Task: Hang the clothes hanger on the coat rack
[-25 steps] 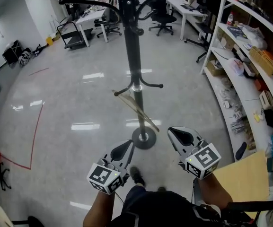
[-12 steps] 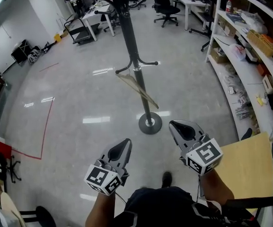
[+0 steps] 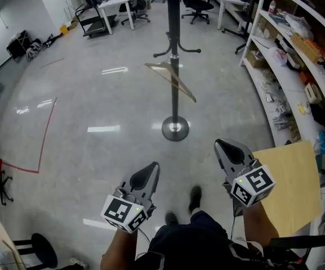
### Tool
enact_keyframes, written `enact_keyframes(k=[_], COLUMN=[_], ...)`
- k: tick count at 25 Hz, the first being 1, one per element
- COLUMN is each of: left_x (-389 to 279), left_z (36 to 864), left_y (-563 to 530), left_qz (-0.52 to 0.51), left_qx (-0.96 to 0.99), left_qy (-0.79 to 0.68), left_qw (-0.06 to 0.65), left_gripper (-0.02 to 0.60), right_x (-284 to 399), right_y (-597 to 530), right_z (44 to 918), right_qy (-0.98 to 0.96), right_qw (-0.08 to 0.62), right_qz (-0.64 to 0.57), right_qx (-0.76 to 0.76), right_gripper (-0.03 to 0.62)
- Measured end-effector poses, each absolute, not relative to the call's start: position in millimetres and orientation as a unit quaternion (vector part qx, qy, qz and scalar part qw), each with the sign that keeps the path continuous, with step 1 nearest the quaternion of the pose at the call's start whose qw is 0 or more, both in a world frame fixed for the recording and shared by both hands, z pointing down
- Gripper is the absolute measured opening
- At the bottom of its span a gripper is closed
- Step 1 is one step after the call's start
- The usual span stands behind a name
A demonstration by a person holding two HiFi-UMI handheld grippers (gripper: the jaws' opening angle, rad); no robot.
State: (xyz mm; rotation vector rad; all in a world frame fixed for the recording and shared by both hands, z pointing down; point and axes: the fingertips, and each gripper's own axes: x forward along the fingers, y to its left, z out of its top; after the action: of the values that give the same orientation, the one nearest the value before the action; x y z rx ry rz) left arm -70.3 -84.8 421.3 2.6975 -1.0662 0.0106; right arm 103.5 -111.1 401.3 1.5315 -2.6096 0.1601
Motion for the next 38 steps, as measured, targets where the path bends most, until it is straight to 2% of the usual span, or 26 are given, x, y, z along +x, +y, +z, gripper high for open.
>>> enact_keyframes(k=[9, 18, 28, 32, 38], left_x=[-104.5, -81.1, -41.2, -21.3, -37.8], left_z=[418.1, 385.1, 380.8, 368.4, 381.4], left_y=[-30.8, 64.0, 181.9, 224.7, 273.9], left_qz=[-0.009, -0.027, 0.006, 0.007, 0.005], left_qx=[0.917, 0.910, 0.889, 0.908, 0.916], left_qy=[-0.380, -0.406, -0.447, -0.411, -0.393], left_qw=[0.125, 0.083, 0.097, 0.081, 0.083], left_gripper=[0.002, 0.002, 0.002, 0.002, 0.002], right_x=[84.2, 110.2, 152.9, 148.5, 130.2], right_y=[-29.8, 68.1, 181.4, 215.0, 260.0], right_z=[398.1, 384.5, 388.8, 380.3, 384.6], right_qy=[-0.856, -0.871, -0.884, -0.882, -0.875], right_qw=[0.075, 0.050, 0.044, 0.037, 0.038], right_qz=[0.052, 0.029, 0.047, 0.054, 0.047], right_qx=[0.510, 0.487, 0.464, 0.468, 0.480], right_gripper=[0.008, 0.008, 0.008, 0.008, 0.008])
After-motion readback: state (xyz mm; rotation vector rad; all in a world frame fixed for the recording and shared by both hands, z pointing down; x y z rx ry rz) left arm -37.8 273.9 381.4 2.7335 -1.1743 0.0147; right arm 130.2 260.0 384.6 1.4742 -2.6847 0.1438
